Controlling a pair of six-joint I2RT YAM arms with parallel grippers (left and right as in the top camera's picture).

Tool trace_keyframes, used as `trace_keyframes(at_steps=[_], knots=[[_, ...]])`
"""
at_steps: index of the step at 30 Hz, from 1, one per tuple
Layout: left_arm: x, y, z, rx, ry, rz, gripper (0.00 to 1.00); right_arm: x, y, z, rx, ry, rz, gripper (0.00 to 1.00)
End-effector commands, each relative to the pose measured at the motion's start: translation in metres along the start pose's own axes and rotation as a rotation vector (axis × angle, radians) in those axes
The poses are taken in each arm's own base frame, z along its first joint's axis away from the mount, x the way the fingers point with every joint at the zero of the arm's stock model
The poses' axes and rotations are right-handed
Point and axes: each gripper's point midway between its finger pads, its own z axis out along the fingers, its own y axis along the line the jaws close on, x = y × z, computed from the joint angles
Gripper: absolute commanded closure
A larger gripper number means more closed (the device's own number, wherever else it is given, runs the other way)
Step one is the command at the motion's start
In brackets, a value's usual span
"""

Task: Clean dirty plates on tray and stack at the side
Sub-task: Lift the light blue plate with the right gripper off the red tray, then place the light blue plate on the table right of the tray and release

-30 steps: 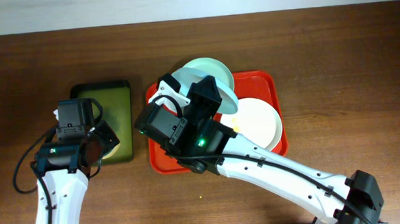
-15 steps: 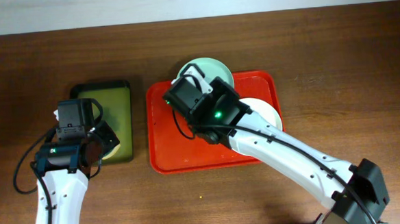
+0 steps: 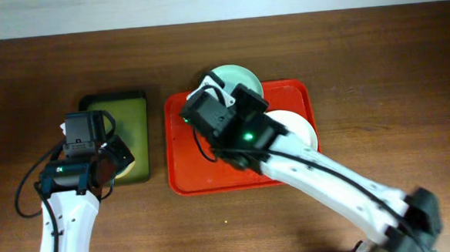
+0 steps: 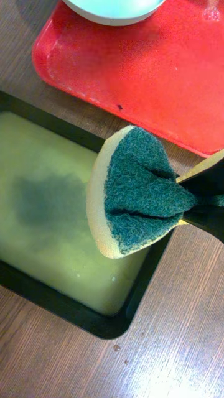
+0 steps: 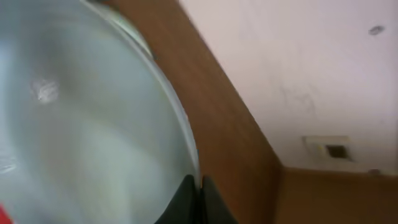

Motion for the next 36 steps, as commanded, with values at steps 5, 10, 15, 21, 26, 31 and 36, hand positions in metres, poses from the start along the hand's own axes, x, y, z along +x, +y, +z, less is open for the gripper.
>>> trace_keyframes(at_steps=[5,10,15,21,26,31,36], knots=[[-0.007,0.001,-0.004,-0.004,-0.029,-0.009,1.0,0.003,-0.029,-0.007,0.385,0.111,-0.203,0.96],[-0.007,0.001,-0.004,-0.004,-0.028,-0.009,1.0,-0.005,-0.021,-0.017,0.38,0.079,-0.235,0.96],[-0.007,0.001,-0.004,-0.005,-0.029,-0.008,1.0,-0.006,-0.012,-0.011,0.318,0.041,-0.088,0.96],[-0.006,0.002,-0.004,-0.006,-0.025,-0.008,1.0,0.008,0.065,0.041,-0.375,0.074,0.297,0.96],[-0.006,0.002,-0.003,-0.006,-0.024,-0.008,1.0,0.029,0.051,0.073,-0.732,0.124,0.571,0.96],[-0.006,0.002,-0.003,-0.007,-0.025,-0.007,1.0,0.063,0.005,0.104,-0.904,0.128,0.828,0.96],[-0.005,0.002,-0.002,-0.008,-0.02,-0.007,1.0,0.152,-0.07,0.153,-0.838,0.165,1.133,0.96]])
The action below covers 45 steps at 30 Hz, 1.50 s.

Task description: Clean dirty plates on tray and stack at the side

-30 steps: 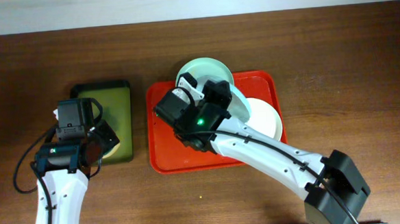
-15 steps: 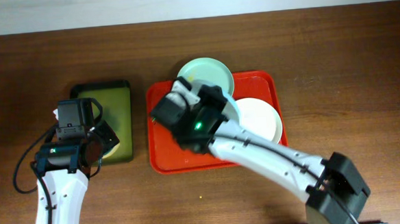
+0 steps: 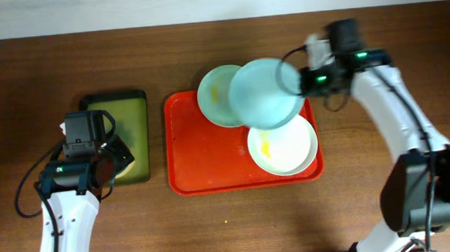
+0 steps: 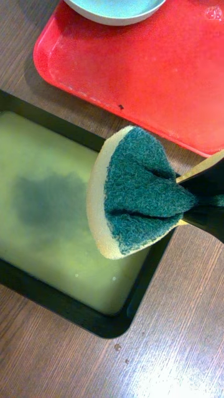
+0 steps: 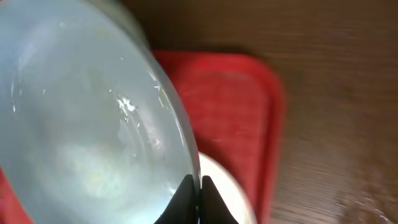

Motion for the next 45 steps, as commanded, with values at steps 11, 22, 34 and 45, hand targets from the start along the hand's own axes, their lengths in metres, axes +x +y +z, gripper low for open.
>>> trace_keyframes(at_steps=[11,22,34,45], knots=[[-0.006,-0.001,0.007,-0.007,-0.001,-0.005,1.0,0.045,-0.218,-0.029,0.094,-0.241,0.557,0.96],[-0.006,-0.002,0.009,-0.008,0.001,-0.005,1.0,0.065,-0.238,-0.006,0.103,-0.227,0.627,0.73],[-0.005,-0.001,0.009,-0.009,0.005,-0.005,1.0,-0.02,-0.115,-0.079,-0.301,-0.427,0.355,0.48],[-0.005,-0.001,0.009,-0.009,0.005,-0.005,1.0,-0.013,0.024,0.059,0.031,-0.23,0.012,0.3]])
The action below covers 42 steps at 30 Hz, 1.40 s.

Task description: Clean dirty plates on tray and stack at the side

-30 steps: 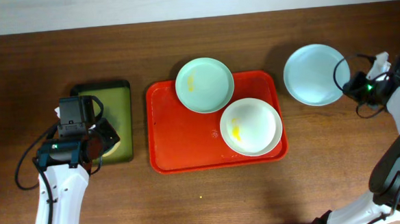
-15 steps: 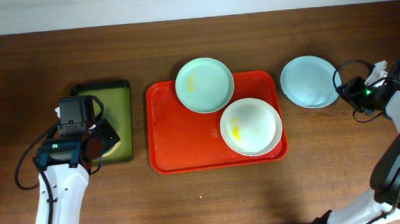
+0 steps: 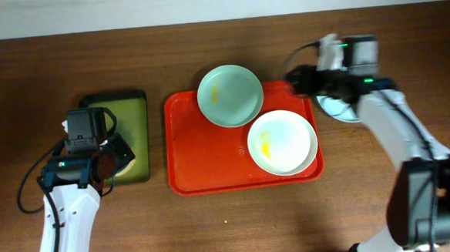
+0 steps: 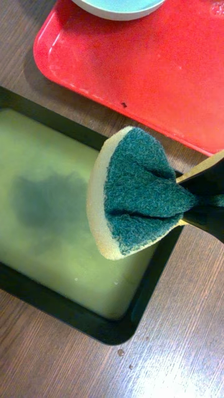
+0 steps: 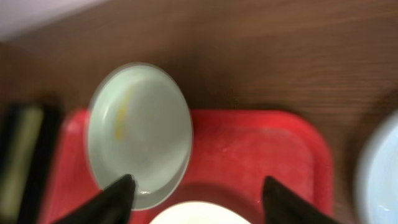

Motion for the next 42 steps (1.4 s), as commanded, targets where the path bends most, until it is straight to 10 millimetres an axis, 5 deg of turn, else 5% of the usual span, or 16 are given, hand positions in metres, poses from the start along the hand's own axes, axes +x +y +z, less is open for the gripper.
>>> trace_keyframes(at_steps=[1,8,11,22,26,28,32,35,38,42], knots=[[-0.003,0.001,0.0,-0.004,-0.006,-0.006,1.0,0.021,0.002,0.048,0.188,0.028,-0.076,0.3],[-0.003,0.001,0.0,-0.004,-0.007,-0.006,1.0,0.047,0.012,0.098,0.138,0.065,-0.114,0.4],[-0.005,0.0,0.0,0.0,-0.014,-0.007,1.0,0.051,0.011,0.103,0.136,0.075,-0.114,0.55],[-0.006,-0.001,0.0,0.001,-0.016,-0.008,1.0,0.074,0.029,0.126,0.102,0.11,-0.155,0.62],[-0.006,0.0,0.0,0.001,-0.016,-0.008,1.0,0.067,0.032,0.127,0.093,0.082,-0.163,0.76],[-0.006,0.0,0.0,0.0,-0.015,-0.008,1.0,0.063,0.035,0.124,0.091,0.078,-0.163,0.95],[-0.006,0.0,0.001,0.0,-0.014,-0.007,1.0,0.051,0.057,0.108,0.019,0.06,-0.172,0.96],[-0.006,-0.001,0.001,0.001,-0.016,-0.008,1.0,0.051,0.094,0.088,-0.156,0.086,-0.176,0.96],[-0.005,-0.001,0.002,-0.001,-0.012,-0.007,1.0,0.065,0.115,0.071,-0.261,0.164,-0.155,0.96],[-0.003,-0.003,0.007,0.004,0.009,-0.005,1.0,0.103,0.111,0.066,-0.232,0.318,-0.105,0.96]])
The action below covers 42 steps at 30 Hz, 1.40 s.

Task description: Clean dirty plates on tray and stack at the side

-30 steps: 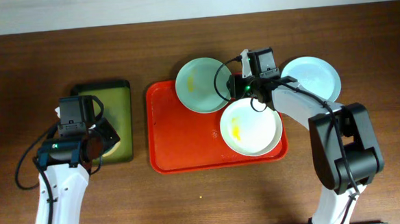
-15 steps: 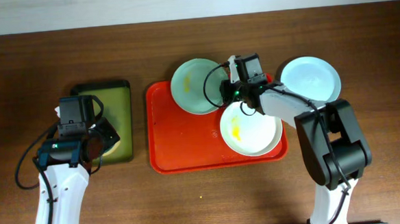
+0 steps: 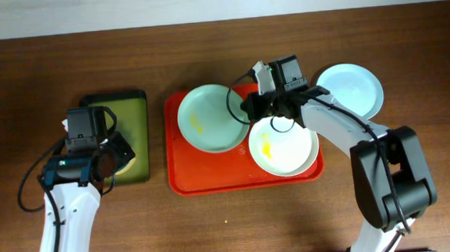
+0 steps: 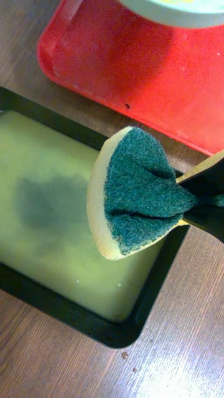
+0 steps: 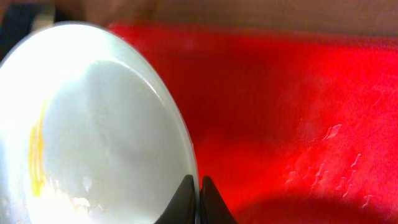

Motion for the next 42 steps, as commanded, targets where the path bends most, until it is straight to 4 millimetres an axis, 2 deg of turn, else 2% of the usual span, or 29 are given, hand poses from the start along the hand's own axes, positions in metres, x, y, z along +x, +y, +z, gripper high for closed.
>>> trace_keyframes(at_steps=[1,4,8,11,15,20,26,31,34,37,42], knots=[[0.001,-0.005,0.006,0.024,0.028,-0.004,1.0,0.024,0.018,0.0,-0.036,0.099,0.012,0.96],[0.007,-0.03,0.01,0.153,0.073,0.103,1.0,0.043,0.006,0.006,0.092,0.155,0.008,0.96],[0.016,-0.066,0.008,0.32,0.098,0.247,1.0,0.063,0.02,0.019,0.147,0.194,-0.06,0.96],[0.024,-0.081,0.008,0.347,0.104,0.297,1.0,0.068,0.023,0.025,0.246,0.185,-0.123,0.96],[0.038,-0.102,0.014,0.371,0.131,0.36,1.0,0.068,0.01,0.023,0.46,0.117,-0.086,0.96],[0.058,-0.12,0.031,0.374,0.193,0.393,1.0,0.075,0.014,0.024,0.46,0.136,-0.098,0.96],[0.089,-0.145,0.062,0.373,0.272,0.462,1.0,0.082,-0.007,0.024,0.474,0.152,-0.035,0.96],[0.106,-0.166,0.085,0.383,0.292,0.481,1.0,0.088,-0.001,0.034,0.41,0.178,-0.031,0.96],[0.113,-0.172,0.097,0.373,0.311,0.438,1.0,0.091,-0.002,0.039,0.397,0.189,-0.016,0.96],[0.12,-0.173,0.109,0.365,0.327,0.442,1.0,0.101,0.004,0.05,0.306,0.237,0.018,0.96],[0.123,-0.174,0.114,0.359,0.336,0.431,1.0,0.11,-0.003,0.059,0.28,0.273,0.049,0.96]])
